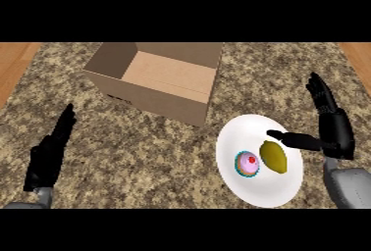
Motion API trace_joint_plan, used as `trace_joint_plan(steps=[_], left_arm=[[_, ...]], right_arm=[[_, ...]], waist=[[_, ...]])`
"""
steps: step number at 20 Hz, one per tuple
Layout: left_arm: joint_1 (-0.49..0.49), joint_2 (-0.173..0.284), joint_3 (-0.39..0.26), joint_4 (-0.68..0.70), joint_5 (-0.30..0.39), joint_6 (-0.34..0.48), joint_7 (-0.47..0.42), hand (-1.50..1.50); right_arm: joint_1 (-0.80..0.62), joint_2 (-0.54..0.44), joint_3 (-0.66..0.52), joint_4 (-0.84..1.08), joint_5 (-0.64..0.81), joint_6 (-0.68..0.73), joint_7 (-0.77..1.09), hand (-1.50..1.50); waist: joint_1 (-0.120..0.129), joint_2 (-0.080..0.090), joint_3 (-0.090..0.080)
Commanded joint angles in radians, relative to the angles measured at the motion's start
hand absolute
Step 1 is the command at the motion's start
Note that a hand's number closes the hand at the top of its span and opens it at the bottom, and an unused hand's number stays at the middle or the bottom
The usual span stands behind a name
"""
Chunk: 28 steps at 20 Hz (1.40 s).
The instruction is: Pick the lemon from the plate and place it in the cardboard box
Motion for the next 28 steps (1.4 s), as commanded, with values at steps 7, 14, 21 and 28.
trace_joint_plan(steps=[7,14,21,28], left_arm=[[-0.023,-0.033,-0.029,0.014,-0.042,0.018,0.021,0.0],[0.004,-0.024,-0.018,0.017,-0.042,-0.004,-0.005,0.0],[-0.028,-0.076,-0.007,0.049,-0.077,-0.001,-0.012,0.0],[0.07,-0.073,0.036,-0.035,-0.094,-0.056,-0.018,0.0]], right_arm=[[0.033,-0.373,0.161,-0.088,0.239,0.251,0.277,-1.5],[-0.011,-0.495,0.281,-0.238,0.255,0.534,0.555,-1.5],[-0.033,-0.354,0.327,-0.372,0.299,0.594,0.848,-1.5],[-0.003,-0.254,0.277,-0.288,0.439,0.614,0.831,-1.5]], waist=[[-0.009,-0.004,-0.005],[0.004,-0.004,-0.004],[0.006,-0.001,-0.001],[0.01,-0.001,-0.001]])
